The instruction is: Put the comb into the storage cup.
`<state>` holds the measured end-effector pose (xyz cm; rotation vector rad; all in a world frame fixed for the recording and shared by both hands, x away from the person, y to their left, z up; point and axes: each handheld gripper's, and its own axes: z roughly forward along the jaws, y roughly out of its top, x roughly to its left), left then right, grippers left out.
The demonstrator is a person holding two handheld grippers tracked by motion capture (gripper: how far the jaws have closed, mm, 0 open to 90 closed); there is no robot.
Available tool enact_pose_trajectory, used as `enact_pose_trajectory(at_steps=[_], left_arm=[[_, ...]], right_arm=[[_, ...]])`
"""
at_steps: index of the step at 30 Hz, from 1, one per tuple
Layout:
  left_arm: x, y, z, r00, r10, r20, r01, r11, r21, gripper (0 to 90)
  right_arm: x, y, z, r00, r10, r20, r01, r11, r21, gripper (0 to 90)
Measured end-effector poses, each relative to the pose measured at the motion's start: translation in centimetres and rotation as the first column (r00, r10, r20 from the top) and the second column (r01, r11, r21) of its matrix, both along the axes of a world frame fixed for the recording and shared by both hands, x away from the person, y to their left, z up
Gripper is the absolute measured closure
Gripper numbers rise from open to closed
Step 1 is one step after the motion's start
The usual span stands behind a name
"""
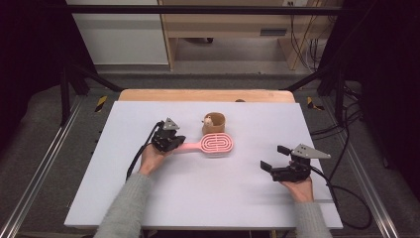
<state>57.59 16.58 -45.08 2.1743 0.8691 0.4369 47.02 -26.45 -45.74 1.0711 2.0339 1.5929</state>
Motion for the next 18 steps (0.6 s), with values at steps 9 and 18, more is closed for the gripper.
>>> enact_pose_trajectory(at_steps=[9,18], left_arm=[[-0.1,0.2,1.4,0.9997,0.006,0.025,-0.005,0.9989,-0.047,68.8],[-0.1,-0.7,1.3,1.0,0.0,0.001,0.0,0.9996,-0.027,26.1]], right_arm=[[0.0,0.0,0.0,1.0,0.0,0.0,0.0,1.0,0.0,0.3],[0.0,0.0,0.0,1.0,0.0,0.002,0.0,1.0,0.001,0.3]])
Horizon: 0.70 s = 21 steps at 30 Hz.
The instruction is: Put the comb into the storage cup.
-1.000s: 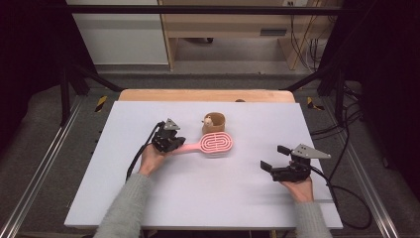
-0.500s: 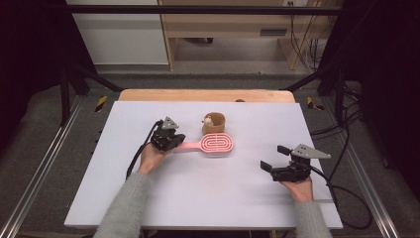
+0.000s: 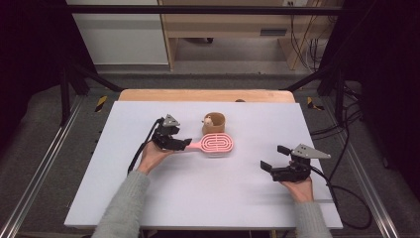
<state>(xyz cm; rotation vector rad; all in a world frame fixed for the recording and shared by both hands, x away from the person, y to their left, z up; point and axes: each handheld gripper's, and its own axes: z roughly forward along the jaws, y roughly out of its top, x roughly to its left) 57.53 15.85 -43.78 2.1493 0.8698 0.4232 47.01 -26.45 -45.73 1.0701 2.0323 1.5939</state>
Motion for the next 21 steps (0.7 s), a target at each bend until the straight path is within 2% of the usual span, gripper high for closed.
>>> enact_pose_trajectory(at_steps=[3,7,14,18,21], left_arm=[[0.1,-0.4,-0.3,0.9994,-0.021,-0.026,0.021,0.9997,0.01,12.1],[0.1,-0.8,-0.8,0.9973,-0.057,-0.046,0.059,0.9977,0.034,2.7],[0.1,-1.4,-1.4,0.9917,-0.11,-0.067,0.113,0.9928,0.041,0.0],[0.1,-1.7,-1.6,0.9912,-0.112,-0.07,0.116,0.9918,0.053,0.0],[0.2,-1.9,-1.8,0.9914,-0.111,-0.069,0.116,0.9899,0.081,0.1]], right_arm=[[0.0,0.0,0.0,1.0,0.001,0.001,-0.001,1.0,-0.001,0.3],[0.0,0.0,0.0,1.0,0.001,0.0,-0.001,1.0,0.0,0.3],[0.0,0.0,0.0,1.0,0.002,-0.003,-0.002,1.0,-0.001,0.3],[0.0,0.0,0.0,1.0,0.003,-0.004,-0.003,1.0,-0.003,0.3],[0.0,0.0,0.0,1.0,0.002,-0.004,-0.002,1.0,-0.001,0.3]])
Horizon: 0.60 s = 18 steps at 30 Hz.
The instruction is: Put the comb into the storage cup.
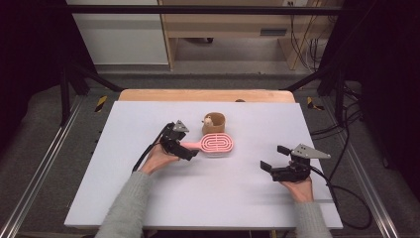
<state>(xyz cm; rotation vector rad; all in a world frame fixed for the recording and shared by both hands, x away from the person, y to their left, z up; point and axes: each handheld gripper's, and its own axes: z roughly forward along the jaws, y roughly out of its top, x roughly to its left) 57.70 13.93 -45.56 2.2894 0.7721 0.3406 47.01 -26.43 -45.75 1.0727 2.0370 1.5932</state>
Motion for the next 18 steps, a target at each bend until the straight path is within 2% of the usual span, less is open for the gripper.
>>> enact_pose_trajectory(at_steps=[4,9,18], left_arm=[[0.0,-0.3,0.0,1.0,-0.007,0.006,0.007,0.9999,0.01,5.3],[0.1,-1.0,-0.2,0.9997,-0.023,0.009,0.022,0.9982,0.055,15.2],[0.2,-1.2,-0.4,0.999,-0.044,0.004,0.044,0.997,0.064,35.6]], right_arm=[[0.0,0.0,0.0,1.0,0.001,0.001,-0.001,1.0,-0.002,0.3],[0.0,0.0,0.0,1.0,0.001,0.003,-0.001,1.0,0.0,0.3],[0.0,0.0,0.0,1.0,0.001,0.001,-0.001,1.0,0.0,0.3]])
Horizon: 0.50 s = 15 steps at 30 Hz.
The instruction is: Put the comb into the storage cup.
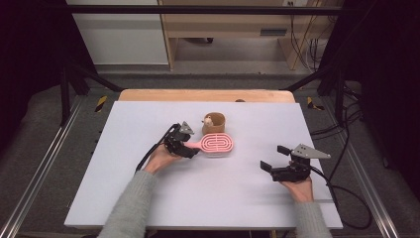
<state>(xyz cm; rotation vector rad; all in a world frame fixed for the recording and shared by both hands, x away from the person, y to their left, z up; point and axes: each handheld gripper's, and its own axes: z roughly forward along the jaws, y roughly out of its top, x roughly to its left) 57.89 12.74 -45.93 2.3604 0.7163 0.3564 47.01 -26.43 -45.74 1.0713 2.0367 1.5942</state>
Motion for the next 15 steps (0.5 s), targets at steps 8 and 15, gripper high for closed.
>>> enact_pose_trajectory(at_steps=[8,15], left_arm=[[0.01,-0.1,-0.08,0.9999,-0.013,0.004,0.013,0.9998,0.018,43.3],[0.07,0.24,0.05,0.9997,-0.023,-0.007,0.023,0.9997,0.005,48.4]], right_arm=[[0.01,-0.01,0.0,1.0,0.0,0.003,0.0,1.0,0.001,0.3],[0.0,0.0,0.01,1.0,0.0,0.0,0.0,1.0,0.001,0.3]])
